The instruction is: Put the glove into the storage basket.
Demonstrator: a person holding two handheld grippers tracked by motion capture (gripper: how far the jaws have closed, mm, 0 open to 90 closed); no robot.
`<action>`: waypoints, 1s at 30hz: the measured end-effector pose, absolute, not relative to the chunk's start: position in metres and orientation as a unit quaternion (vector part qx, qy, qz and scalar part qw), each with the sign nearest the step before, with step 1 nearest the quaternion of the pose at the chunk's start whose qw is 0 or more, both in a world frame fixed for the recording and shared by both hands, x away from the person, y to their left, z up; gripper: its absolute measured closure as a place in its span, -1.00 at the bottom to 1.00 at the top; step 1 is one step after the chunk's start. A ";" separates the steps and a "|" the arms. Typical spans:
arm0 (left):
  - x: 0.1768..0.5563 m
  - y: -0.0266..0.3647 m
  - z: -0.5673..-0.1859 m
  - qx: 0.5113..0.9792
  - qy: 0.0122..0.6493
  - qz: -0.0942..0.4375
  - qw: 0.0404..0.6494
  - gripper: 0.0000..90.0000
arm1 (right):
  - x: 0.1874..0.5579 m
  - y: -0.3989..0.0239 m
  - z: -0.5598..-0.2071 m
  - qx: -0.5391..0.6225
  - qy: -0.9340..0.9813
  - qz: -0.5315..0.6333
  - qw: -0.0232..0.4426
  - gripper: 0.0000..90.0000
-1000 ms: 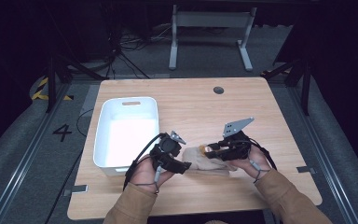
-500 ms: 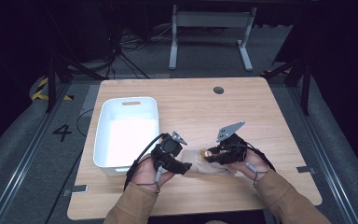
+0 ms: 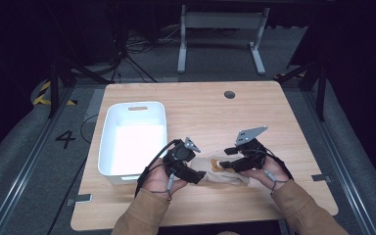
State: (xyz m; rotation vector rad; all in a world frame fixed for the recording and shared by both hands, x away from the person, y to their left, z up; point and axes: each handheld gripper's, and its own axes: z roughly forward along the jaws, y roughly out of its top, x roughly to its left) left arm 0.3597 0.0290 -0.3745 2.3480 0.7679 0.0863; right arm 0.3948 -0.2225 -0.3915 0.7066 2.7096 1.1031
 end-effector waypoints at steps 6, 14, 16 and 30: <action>0.363 0.026 -0.371 0.892 0.288 0.034 0.346 -0.52 | 0.392 -0.246 -0.377 0.257 0.874 0.402 0.091 -0.01; 0.367 0.019 -0.372 0.891 0.286 0.035 0.350 -0.65 | 0.395 -0.284 -0.363 0.301 0.845 0.426 0.114 0.00; 0.368 0.017 -0.374 0.891 0.284 0.033 0.351 -0.67 | 0.396 -0.293 -0.362 0.313 0.838 0.430 0.118 0.00; 0.373 0.009 -0.388 0.889 0.282 0.037 0.358 -0.79 | 0.403 -0.332 -0.359 0.366 0.797 0.460 0.136 0.02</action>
